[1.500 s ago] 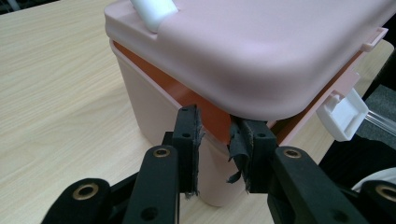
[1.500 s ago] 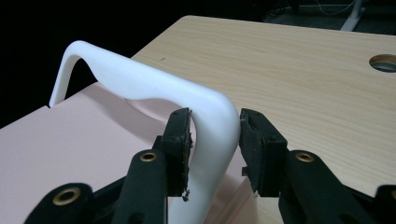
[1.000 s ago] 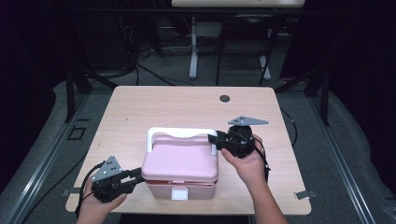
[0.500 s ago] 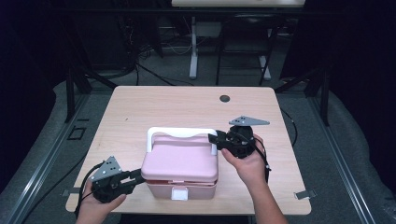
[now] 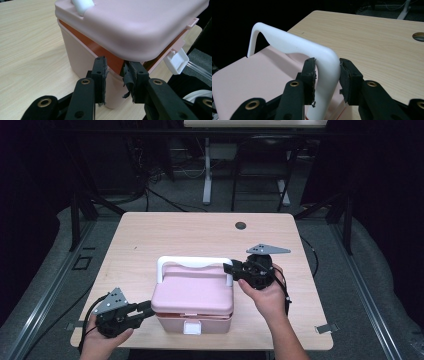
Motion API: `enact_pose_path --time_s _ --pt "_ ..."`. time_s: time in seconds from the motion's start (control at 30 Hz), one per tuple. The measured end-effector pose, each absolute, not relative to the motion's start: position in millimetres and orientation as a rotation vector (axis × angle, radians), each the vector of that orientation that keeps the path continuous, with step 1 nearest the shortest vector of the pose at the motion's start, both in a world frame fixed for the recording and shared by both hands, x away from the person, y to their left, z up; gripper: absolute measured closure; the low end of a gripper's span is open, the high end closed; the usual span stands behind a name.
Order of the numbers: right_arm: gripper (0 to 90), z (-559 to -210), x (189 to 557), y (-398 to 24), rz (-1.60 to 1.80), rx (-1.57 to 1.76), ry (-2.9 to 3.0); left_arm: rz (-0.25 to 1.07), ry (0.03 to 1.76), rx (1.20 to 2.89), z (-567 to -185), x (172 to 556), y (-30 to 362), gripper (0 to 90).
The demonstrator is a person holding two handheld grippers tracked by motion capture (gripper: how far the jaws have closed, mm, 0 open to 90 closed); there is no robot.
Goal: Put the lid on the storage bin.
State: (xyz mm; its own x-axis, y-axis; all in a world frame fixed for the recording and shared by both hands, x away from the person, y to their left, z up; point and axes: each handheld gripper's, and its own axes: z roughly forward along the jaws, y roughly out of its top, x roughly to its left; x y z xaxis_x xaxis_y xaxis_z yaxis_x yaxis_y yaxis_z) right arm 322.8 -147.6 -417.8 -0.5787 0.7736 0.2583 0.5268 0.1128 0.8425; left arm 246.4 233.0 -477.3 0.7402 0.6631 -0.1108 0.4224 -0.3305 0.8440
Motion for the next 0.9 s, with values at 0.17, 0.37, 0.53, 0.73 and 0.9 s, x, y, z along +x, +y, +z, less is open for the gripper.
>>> enact_pose_path --time_s 0.17,0.37,0.53,0.73,0.9 --pt "67.3 -417.0 322.1 -148.0 1.463 1.290 2.141 0.334 0.830 1.978 -476.4 245.1 235.6 70.4" --pt "67.7 -416.0 321.9 -149.3 1.473 1.293 2.146 0.343 0.846 1.979 -477.6 245.6 239.2 70.5" --pt "67.7 -416.6 322.5 -149.6 1.472 1.299 2.155 0.341 0.858 1.979 -478.7 246.6 240.1 70.5" --pt "67.4 -417.4 322.8 -149.0 1.460 1.301 2.166 0.338 0.873 1.985 -481.4 248.2 240.9 70.6" --pt "67.1 -417.9 322.9 -148.3 1.453 1.298 2.169 0.339 0.877 1.980 -481.3 249.0 242.6 70.6"
